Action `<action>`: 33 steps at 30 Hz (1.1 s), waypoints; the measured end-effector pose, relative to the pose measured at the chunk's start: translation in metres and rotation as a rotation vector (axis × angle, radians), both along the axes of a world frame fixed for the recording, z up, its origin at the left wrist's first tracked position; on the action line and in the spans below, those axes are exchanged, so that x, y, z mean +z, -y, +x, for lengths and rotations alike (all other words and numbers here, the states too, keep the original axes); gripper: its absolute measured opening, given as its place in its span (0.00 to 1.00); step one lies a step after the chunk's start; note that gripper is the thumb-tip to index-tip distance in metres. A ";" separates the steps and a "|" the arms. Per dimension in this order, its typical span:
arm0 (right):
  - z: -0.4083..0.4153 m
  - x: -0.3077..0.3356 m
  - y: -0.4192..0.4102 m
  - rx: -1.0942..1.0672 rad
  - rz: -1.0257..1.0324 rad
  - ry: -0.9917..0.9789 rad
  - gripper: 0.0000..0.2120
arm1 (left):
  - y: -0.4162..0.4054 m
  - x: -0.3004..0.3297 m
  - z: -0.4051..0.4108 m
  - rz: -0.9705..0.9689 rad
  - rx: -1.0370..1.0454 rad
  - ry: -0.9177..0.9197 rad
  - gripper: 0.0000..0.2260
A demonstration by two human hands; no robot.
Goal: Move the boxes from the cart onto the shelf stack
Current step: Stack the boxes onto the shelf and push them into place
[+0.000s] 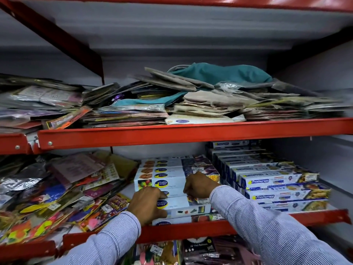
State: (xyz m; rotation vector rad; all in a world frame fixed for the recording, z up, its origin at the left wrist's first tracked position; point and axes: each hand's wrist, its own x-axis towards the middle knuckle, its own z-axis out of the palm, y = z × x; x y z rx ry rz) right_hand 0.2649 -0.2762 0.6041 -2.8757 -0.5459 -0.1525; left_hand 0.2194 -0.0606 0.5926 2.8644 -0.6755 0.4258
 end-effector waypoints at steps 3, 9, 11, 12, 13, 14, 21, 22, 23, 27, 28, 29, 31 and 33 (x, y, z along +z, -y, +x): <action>-0.005 -0.004 0.006 0.007 0.032 0.002 0.10 | -0.002 -0.014 0.010 -0.030 -0.011 -0.012 0.27; -0.013 -0.021 0.017 0.001 0.126 0.016 0.13 | -0.004 -0.032 0.010 -0.108 -0.032 0.064 0.19; -0.017 -0.025 0.018 0.006 0.132 0.019 0.14 | -0.001 -0.034 0.006 -0.126 -0.030 0.060 0.17; -0.019 -0.028 0.020 0.012 0.132 0.023 0.15 | 0.000 -0.035 0.004 -0.128 -0.029 0.059 0.17; -0.021 -0.031 0.021 0.018 0.135 0.029 0.15 | 0.001 -0.036 0.003 -0.128 -0.031 0.053 0.16; -0.023 -0.035 0.022 0.023 0.145 0.037 0.16 | 0.002 -0.037 0.001 -0.131 -0.038 0.050 0.16; -0.036 -0.062 0.023 0.006 0.192 0.110 0.21 | 0.002 -0.042 -0.001 -0.126 -0.056 0.052 0.17; -0.036 -0.063 0.023 0.002 0.197 0.114 0.21 | 0.002 -0.042 -0.002 -0.117 -0.051 0.054 0.17; -0.036 -0.064 0.023 -0.003 0.201 0.116 0.21 | 0.002 -0.043 -0.001 -0.100 -0.051 0.054 0.17; -0.036 -0.063 0.022 -0.019 0.184 0.117 0.21 | 0.001 -0.047 -0.002 -0.072 -0.062 0.062 0.18; -0.037 -0.062 0.022 -0.020 0.173 0.111 0.21 | 0.001 -0.048 -0.002 -0.080 -0.062 0.063 0.18; -0.037 -0.060 0.021 -0.021 0.161 0.105 0.21 | 0.001 -0.048 -0.002 -0.088 -0.059 0.061 0.18; -0.037 -0.058 0.021 -0.022 0.146 0.094 0.21 | 0.001 -0.049 -0.002 -0.093 -0.053 0.057 0.18; -0.038 -0.056 0.021 -0.029 0.133 0.080 0.21 | 0.002 -0.048 -0.003 -0.090 -0.042 0.065 0.18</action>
